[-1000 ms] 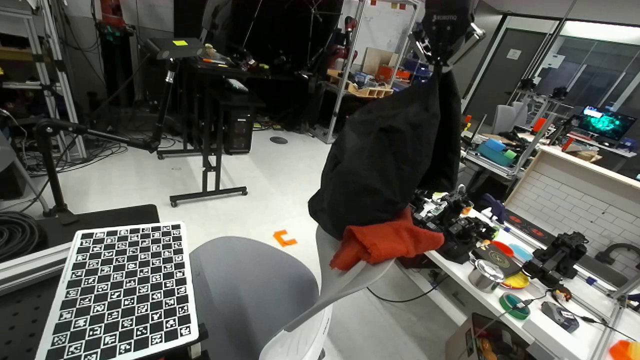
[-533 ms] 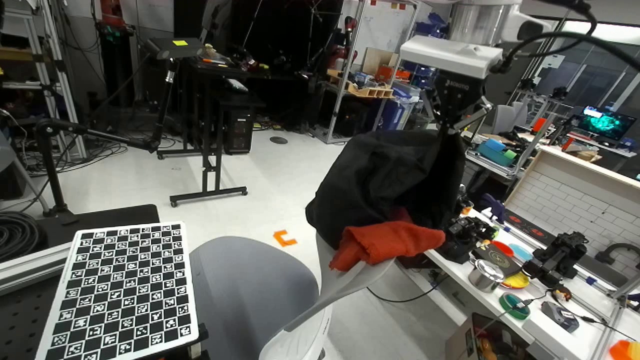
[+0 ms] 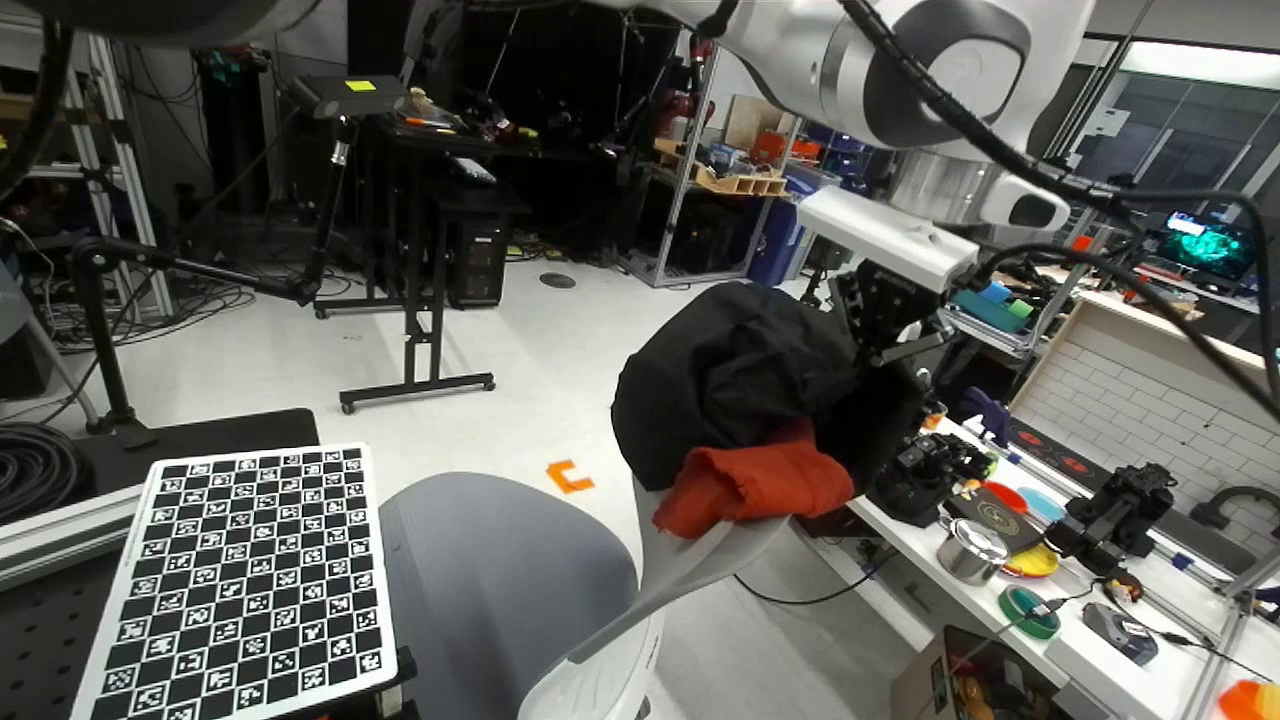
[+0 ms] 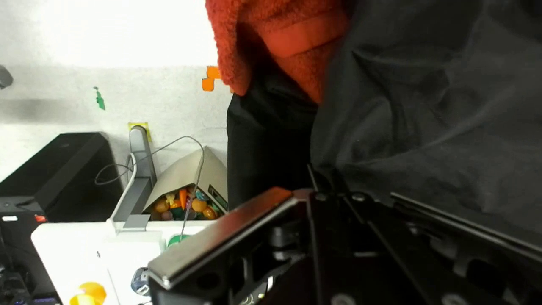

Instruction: Lift the towel and bag from the seat and put them on the head seat

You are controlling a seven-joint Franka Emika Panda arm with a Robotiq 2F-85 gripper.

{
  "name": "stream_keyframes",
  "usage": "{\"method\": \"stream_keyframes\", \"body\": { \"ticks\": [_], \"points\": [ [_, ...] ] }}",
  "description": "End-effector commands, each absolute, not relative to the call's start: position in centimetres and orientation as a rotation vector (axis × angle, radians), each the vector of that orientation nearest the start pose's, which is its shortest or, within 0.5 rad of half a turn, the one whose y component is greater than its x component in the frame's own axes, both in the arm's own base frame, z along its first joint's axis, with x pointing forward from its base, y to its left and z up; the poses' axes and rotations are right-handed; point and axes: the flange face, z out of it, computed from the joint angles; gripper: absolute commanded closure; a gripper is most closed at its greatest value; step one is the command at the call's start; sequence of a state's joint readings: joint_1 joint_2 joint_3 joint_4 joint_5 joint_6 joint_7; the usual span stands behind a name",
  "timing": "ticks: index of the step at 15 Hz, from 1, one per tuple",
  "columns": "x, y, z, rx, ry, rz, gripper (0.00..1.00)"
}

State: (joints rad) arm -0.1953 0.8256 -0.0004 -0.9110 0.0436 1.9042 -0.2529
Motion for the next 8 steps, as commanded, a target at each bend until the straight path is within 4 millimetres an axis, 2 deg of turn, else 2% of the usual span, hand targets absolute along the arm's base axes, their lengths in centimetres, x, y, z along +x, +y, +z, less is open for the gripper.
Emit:
{"method": "stream_keyframes", "body": {
  "ticks": [1, 5, 8],
  "points": [
    [78.1, -14.5, 36.5, -3.114, -0.076, -0.152, 1.00],
    [78.5, -13.6, 32.4, -3.109, -0.095, -0.056, 1.00],
    [78.9, -12.5, 32.5, -3.113, -0.119, -0.060, 1.00]
  ]
}}
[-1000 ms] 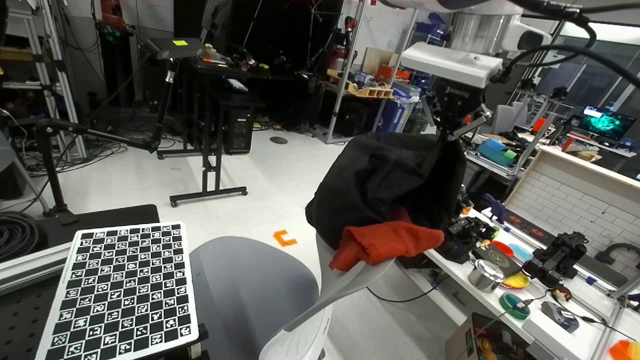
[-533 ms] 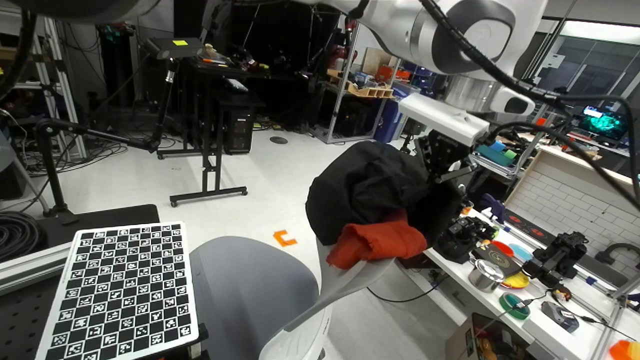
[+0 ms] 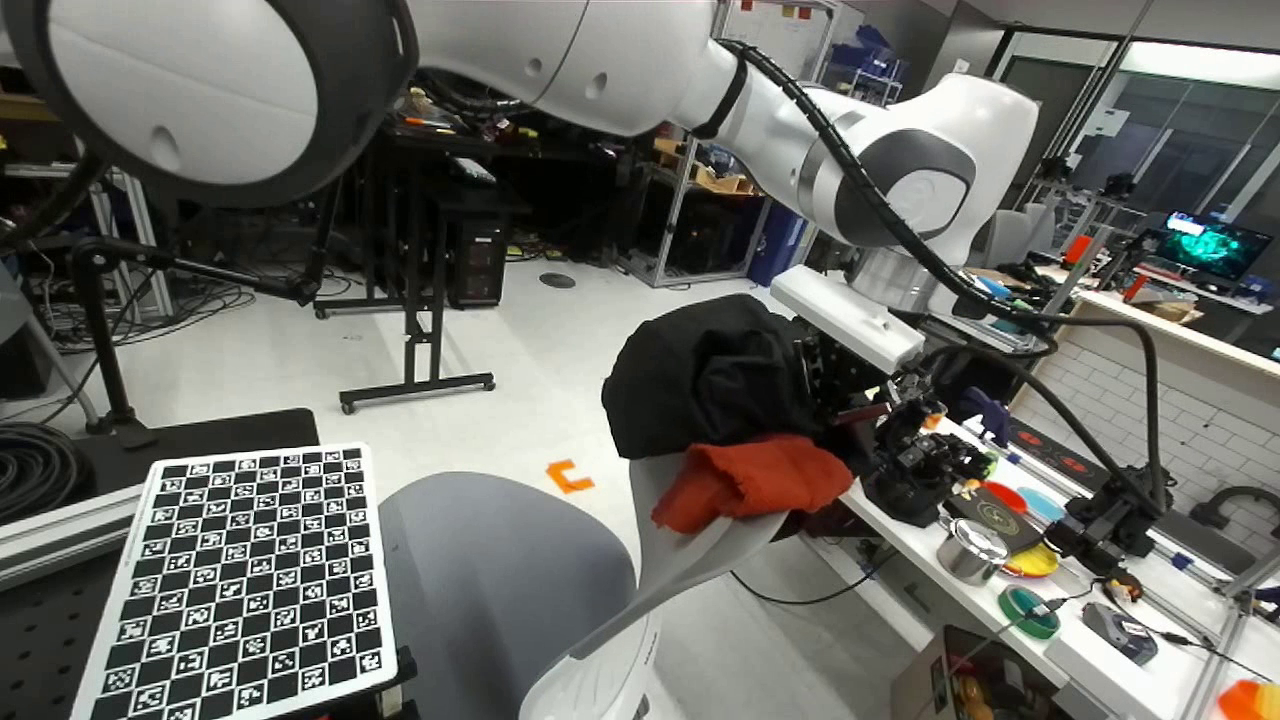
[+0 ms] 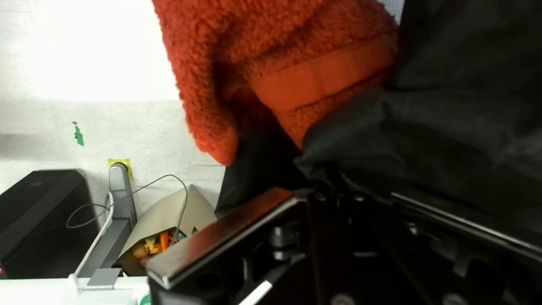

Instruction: Lift the towel and bag from the seat and put them on the head seat

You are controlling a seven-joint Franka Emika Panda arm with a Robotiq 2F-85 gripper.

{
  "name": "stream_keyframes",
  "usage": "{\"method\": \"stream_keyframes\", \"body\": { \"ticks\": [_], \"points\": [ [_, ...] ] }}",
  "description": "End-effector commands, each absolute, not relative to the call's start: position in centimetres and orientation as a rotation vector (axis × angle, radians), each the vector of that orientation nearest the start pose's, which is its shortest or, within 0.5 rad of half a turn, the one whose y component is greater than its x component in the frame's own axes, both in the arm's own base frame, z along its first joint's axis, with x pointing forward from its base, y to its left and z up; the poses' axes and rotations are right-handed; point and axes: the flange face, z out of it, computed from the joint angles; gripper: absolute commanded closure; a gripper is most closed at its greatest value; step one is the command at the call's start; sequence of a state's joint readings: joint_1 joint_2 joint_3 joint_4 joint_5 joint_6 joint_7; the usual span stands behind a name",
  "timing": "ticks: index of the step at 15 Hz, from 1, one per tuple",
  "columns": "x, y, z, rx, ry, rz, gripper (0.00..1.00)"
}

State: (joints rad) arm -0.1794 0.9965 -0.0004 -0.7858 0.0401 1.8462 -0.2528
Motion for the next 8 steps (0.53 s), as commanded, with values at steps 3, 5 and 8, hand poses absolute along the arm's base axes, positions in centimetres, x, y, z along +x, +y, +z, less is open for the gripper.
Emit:
{"method": "stream_keyframes", "body": {
  "ticks": [3, 5, 8],
  "points": [
    [79.2, -11.2, 32.9, -3.115, -0.144, -0.063, 1.00],
    [79.3, -10.4, 33.5, -3.114, -0.155, -0.075, 0.72],
    [79.4, -9.4, 35.5, -3.115, -0.179, -0.113, 0.53]
  ]
}}
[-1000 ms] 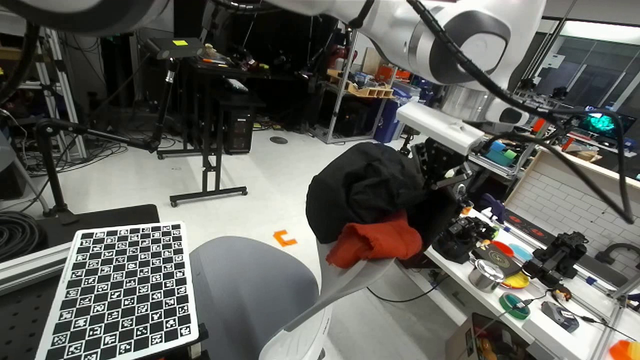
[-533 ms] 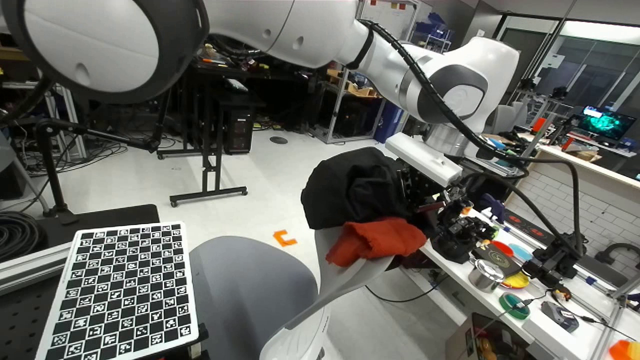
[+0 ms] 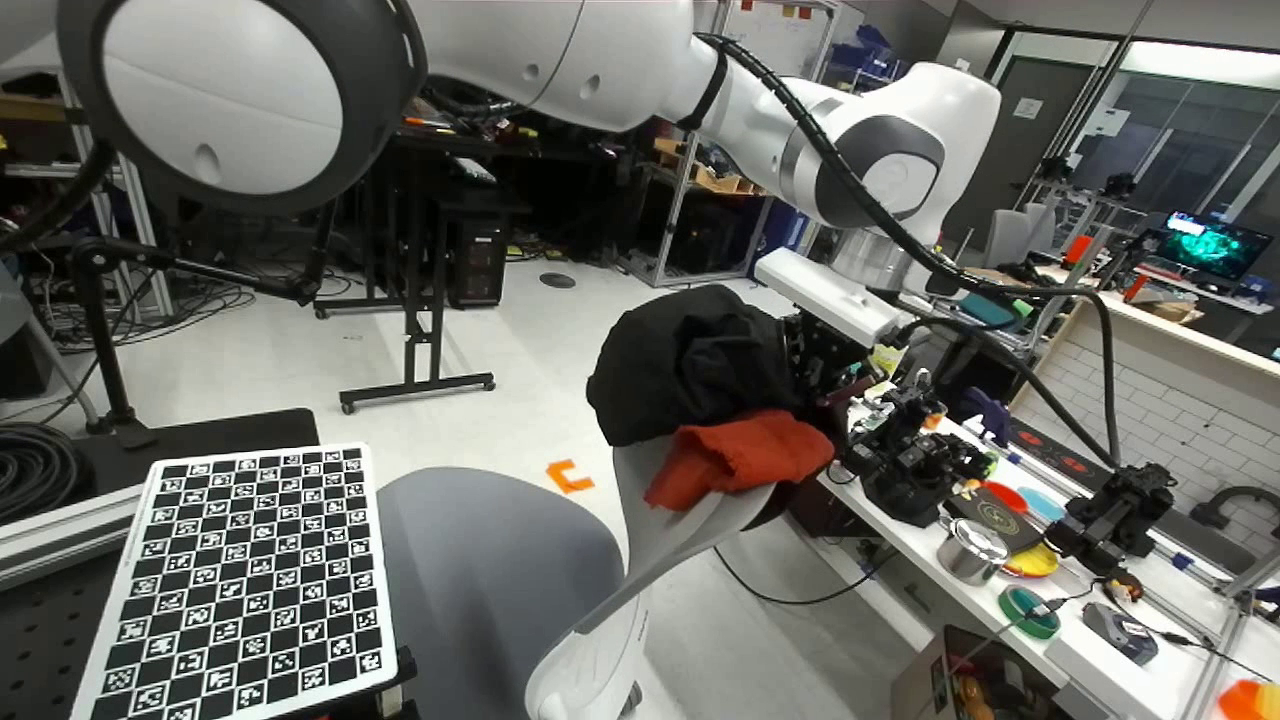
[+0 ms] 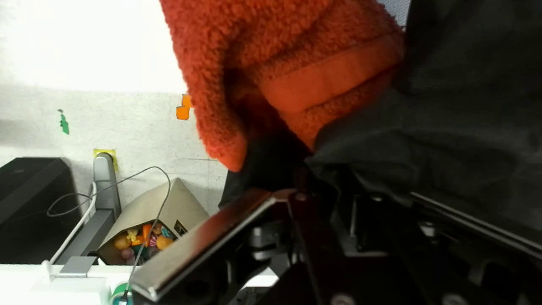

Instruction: Lift the towel and bag from the seat and put them on the head seat

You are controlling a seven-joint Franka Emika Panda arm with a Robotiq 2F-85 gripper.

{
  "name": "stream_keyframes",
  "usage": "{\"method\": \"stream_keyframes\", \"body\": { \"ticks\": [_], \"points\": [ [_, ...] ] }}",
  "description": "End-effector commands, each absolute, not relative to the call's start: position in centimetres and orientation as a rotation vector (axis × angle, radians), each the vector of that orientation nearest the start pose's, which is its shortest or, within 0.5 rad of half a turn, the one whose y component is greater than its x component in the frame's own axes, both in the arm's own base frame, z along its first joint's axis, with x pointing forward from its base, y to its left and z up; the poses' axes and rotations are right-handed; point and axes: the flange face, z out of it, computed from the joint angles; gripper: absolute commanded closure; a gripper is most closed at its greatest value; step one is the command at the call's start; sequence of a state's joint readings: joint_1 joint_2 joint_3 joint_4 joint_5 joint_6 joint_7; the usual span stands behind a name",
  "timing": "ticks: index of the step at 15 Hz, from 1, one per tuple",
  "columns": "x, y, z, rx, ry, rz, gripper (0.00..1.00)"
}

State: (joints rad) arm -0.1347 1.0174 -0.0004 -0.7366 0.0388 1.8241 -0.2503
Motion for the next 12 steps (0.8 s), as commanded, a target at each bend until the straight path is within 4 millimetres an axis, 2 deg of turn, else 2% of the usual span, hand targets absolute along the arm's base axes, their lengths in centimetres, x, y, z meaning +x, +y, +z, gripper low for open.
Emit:
{"method": "stream_keyframes", "body": {
  "ticks": [1, 7, 12],
  "points": [
    [79.4, -9.0, 36.4, -3.117, -0.187, -0.131, 0.44],
    [79.5, -5.0, 42.9, -3.122, -0.270, -0.278, 0.02],
    [79.2, -0.8, 46.9, -3.103, -0.370, -0.362, 0.00]
  ]
}}
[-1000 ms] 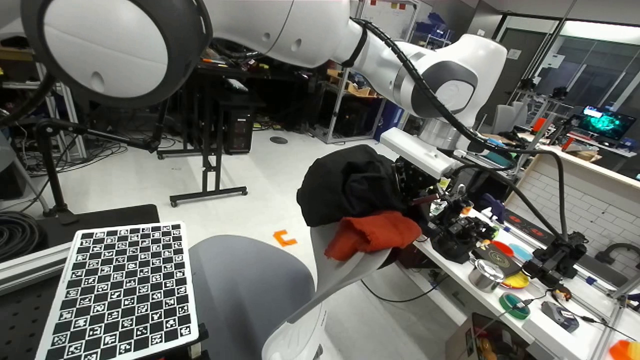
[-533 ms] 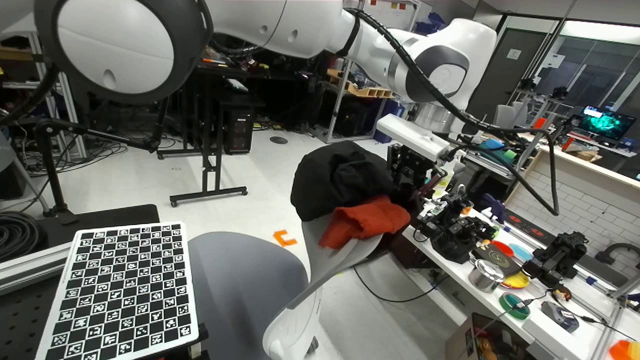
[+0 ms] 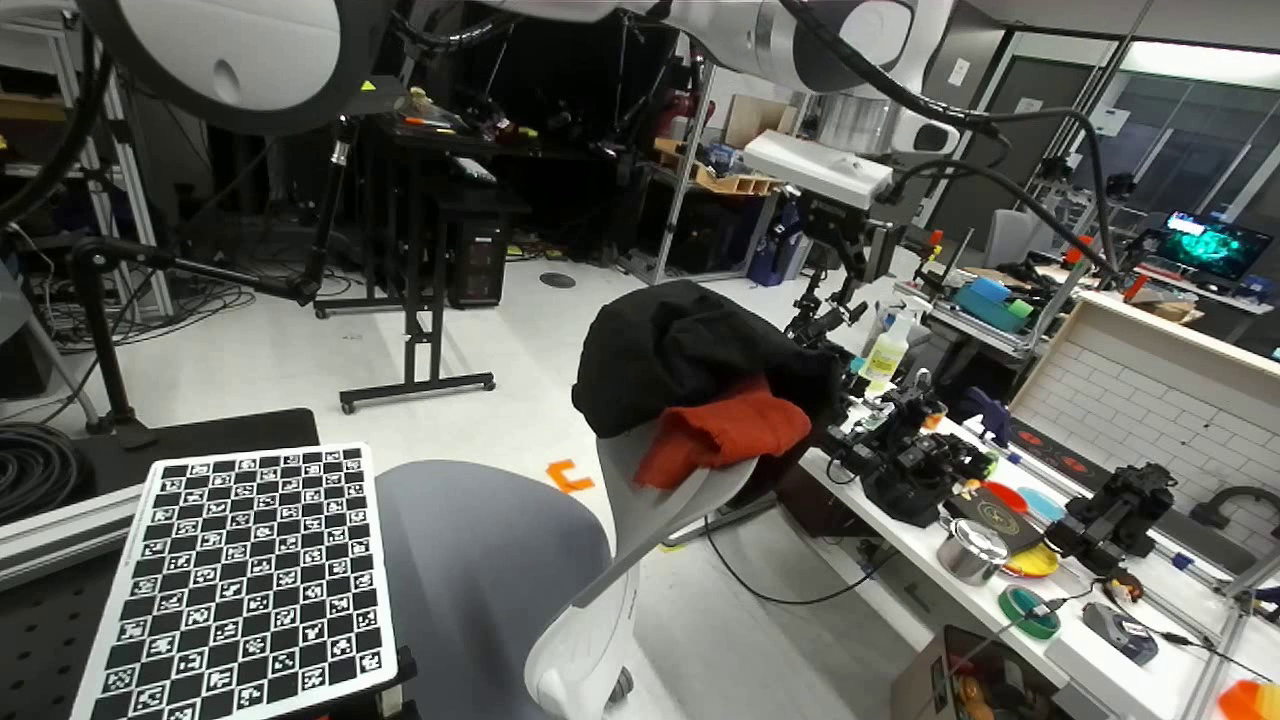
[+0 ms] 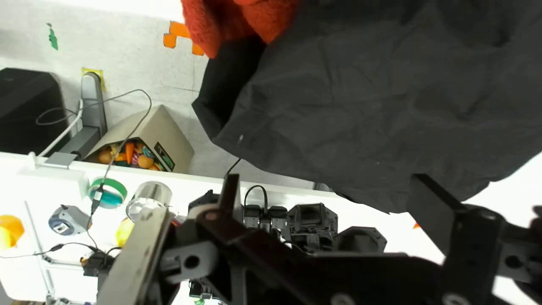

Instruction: Lift the towel and bag from the seat and put them on the head seat

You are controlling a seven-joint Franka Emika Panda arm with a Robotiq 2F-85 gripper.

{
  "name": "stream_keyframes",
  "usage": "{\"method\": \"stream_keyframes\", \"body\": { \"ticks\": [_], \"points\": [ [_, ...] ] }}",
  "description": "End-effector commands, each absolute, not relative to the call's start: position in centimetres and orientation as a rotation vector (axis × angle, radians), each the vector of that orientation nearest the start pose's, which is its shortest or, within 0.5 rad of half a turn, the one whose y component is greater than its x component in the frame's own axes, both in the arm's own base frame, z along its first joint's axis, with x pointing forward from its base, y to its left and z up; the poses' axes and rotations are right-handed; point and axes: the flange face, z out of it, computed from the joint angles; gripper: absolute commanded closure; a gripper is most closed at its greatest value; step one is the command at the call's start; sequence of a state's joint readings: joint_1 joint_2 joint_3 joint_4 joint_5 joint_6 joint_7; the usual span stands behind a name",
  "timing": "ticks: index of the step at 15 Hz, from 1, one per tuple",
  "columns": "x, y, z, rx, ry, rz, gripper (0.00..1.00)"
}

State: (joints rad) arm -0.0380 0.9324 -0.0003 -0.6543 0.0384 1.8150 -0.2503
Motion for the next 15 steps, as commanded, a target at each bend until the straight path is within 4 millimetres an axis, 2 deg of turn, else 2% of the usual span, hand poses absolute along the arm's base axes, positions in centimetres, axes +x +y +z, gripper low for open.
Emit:
{"method": "stream_keyframes", "body": {
  "ticks": [1, 6, 9, 13, 15],
  "points": [
    [79.1, 0.2, 47.3, -3.098, -0.395, -0.371, 0.00],
    [78.6, 6.6, 47.3, -3.069, -0.534, -0.358, 0.00],
    [77.6, 12.1, 46.4, -3.056, -0.642, -0.316, 0.00],
    [75.3, 19.7, 44.1, -3.047, -0.853, -0.246, 0.00],
    [73.9, 22.7, 42.4, -3.054, -0.941, -0.205, 0.00]
  ]
}}
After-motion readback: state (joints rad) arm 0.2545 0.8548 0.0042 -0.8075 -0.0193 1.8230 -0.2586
